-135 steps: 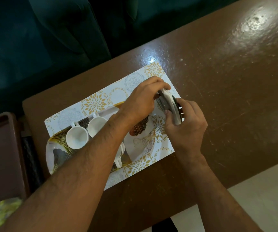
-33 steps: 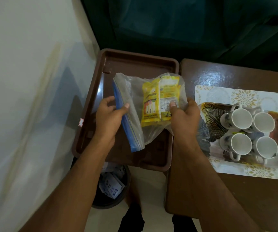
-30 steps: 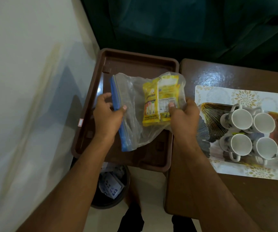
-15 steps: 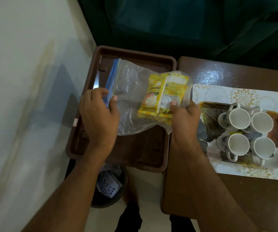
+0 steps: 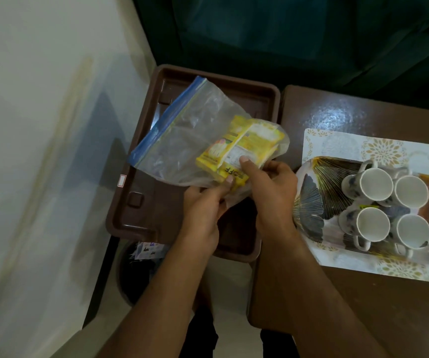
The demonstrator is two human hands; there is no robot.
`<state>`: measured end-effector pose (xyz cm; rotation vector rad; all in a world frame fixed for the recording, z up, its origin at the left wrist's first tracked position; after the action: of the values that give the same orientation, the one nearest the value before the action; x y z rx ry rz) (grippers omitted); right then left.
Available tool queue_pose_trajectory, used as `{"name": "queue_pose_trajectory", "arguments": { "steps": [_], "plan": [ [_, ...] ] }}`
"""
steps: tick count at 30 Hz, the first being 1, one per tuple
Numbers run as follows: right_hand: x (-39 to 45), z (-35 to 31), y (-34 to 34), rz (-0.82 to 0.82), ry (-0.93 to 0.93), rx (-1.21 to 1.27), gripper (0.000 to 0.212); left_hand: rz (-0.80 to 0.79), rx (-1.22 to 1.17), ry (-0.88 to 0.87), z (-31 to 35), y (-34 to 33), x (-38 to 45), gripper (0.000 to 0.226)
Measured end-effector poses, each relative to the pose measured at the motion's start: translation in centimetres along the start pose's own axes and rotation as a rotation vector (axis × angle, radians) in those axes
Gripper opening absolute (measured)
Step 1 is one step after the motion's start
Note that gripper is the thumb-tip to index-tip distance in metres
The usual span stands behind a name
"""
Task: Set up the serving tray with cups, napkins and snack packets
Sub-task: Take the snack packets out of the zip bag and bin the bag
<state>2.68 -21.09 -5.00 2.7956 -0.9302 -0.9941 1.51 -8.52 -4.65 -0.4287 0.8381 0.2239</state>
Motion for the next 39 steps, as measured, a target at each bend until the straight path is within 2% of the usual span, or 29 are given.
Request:
{"name": "queue_pose_trajectory", "arguments": {
  "steps": [4, 9, 12, 15, 18, 21, 24, 26, 28, 30, 32, 34, 36, 39],
  "plan": [
    [-0.4, -0.4, 0.5, -0.058, -0.008, 0.047, 0.047, 0.094, -0.014, -0.025, 0.2, 0.6, 0.3, 0.037],
    [0.5, -1.2, 1.7, 0.012, -0.077, 0.192, 0.037, 0.157, -0.010, -0.020, 0.7, 2.3, 1.1, 0.033],
    [1.0, -1.3, 1.8, 0.025, -0.092, 0.243, 0.050, 0.164, 0.027, -0.070, 1.3, 2.8, 1.3, 0.029],
    [0.9, -1.5, 1.6, -0.049, -0.108, 0.209, 0.017, 0.169, 0.014, -0.108, 2.2, 3.1, 1.2, 0.021],
    [0.5, -1.8, 1.5, -0.052, -0.052, 0.232, 0.012, 0.177, -0.002, -0.153, 3.0, 3.5, 1.2, 0.013],
    [-0.1, -2.4, 1.2, -0.021, 0.120, 0.219, 0.009, 0.148, -0.066, -0.154, 3.6, 3.6, 0.6, 0.025],
    [-0.7, -1.6, 0.7, -0.053, 0.105, 0.126, 0.008, 0.098, -0.075, -0.153, 3.9, 3.4, 0.3, 0.040],
    [-1.1, -1.4, 0.8, -0.042, 0.142, 0.066, 0.009, 0.110, -0.055, -0.188, 4.1, 3.5, 0.5, 0.039],
    [-1.4, -1.2, 1.0, -0.029, 0.156, 0.032, 0.011, 0.129, -0.056, -0.208, 4.1, 3.7, 0.7, 0.051],
    [-1.3, -0.9, 0.9, -0.032, 0.079, 0.062, 0.012, 0.121, -0.099, -0.213, 4.0, 3.8, 1.0, 0.062],
    [-1.2, -0.7, 0.7, -0.047, -0.006, 0.172, 0.037, 0.083, -0.166, -0.214, 3.9, 3.9, 1.1, 0.067],
    [-1.2, -1.0, 0.7, -0.047, 0.002, 0.228, 0.054, 0.042, -0.200, -0.221, 3.9, 3.9, 1.1, 0.074],
    [-1.4, -1.5, 0.6, -0.063, 0.058, 0.220, 0.052, 0.009, -0.219, -0.233, 4.0, 3.6, 0.9, 0.080],
    [-1.6, -1.2, 0.4, -0.100, -0.009, 0.230, 0.036, -0.029, -0.228, -0.265, 4.1, 3.1, 1.0, 0.080]
  ]
}}
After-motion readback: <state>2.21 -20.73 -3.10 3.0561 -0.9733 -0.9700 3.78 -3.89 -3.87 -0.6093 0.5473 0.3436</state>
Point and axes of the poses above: each hand's wrist, its own x-axis towards the middle knuckle, its own y-axis out of the back of the hand, z = x × y, the point moved 4 cm from there along x, towards the middle knuckle, and after that the axes turned 2 degrees about -x, right-handed, at the moved point
